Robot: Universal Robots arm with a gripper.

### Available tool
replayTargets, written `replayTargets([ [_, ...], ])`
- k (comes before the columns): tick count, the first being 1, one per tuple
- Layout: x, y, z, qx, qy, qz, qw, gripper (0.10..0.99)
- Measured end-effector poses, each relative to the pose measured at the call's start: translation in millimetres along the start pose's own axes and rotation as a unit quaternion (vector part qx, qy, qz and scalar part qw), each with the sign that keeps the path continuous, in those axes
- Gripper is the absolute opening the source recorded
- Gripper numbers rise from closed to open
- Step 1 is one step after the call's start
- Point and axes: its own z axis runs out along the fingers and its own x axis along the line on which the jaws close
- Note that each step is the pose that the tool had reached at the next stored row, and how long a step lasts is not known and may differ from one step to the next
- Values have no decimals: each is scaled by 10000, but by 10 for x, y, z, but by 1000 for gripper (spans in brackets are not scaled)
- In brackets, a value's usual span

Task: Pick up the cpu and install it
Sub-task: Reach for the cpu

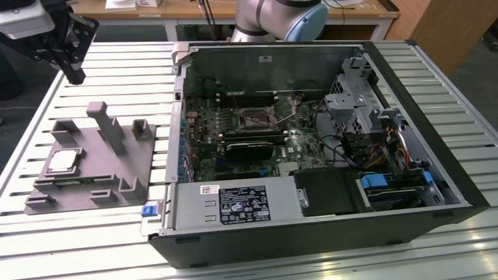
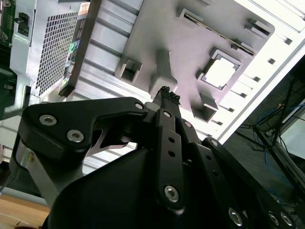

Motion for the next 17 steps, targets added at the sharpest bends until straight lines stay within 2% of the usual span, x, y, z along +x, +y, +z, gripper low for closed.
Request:
replayTargets([
  [11, 239, -18, -2, 0, 0, 0, 10000, 106],
  [17, 398, -30, -4, 0, -1, 0, 10000, 106],
])
